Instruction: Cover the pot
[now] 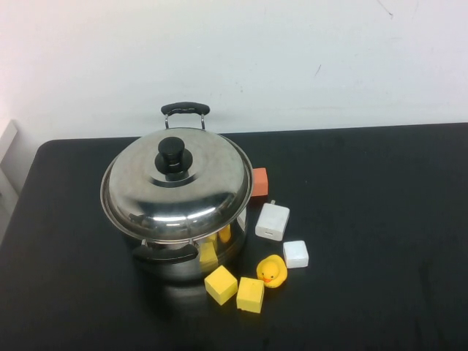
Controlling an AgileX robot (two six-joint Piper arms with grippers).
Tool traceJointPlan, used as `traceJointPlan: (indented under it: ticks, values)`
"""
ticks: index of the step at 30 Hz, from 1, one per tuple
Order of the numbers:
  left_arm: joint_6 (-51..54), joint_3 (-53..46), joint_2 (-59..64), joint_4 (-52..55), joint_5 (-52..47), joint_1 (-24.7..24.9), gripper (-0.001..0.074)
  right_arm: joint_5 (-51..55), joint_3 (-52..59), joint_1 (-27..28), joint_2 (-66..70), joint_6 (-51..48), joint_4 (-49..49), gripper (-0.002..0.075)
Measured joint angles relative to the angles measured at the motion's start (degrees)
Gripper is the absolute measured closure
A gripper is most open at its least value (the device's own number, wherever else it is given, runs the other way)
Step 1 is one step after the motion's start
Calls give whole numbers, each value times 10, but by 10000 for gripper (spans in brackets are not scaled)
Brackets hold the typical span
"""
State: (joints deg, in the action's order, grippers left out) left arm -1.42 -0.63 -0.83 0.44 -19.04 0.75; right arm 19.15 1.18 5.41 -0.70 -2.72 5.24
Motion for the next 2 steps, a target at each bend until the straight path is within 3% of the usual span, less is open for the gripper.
traceJointPlan:
  ticks: [2]
  values:
    - [0,0,0,0,0,0,736,4,0,0,0,0,-16,728]
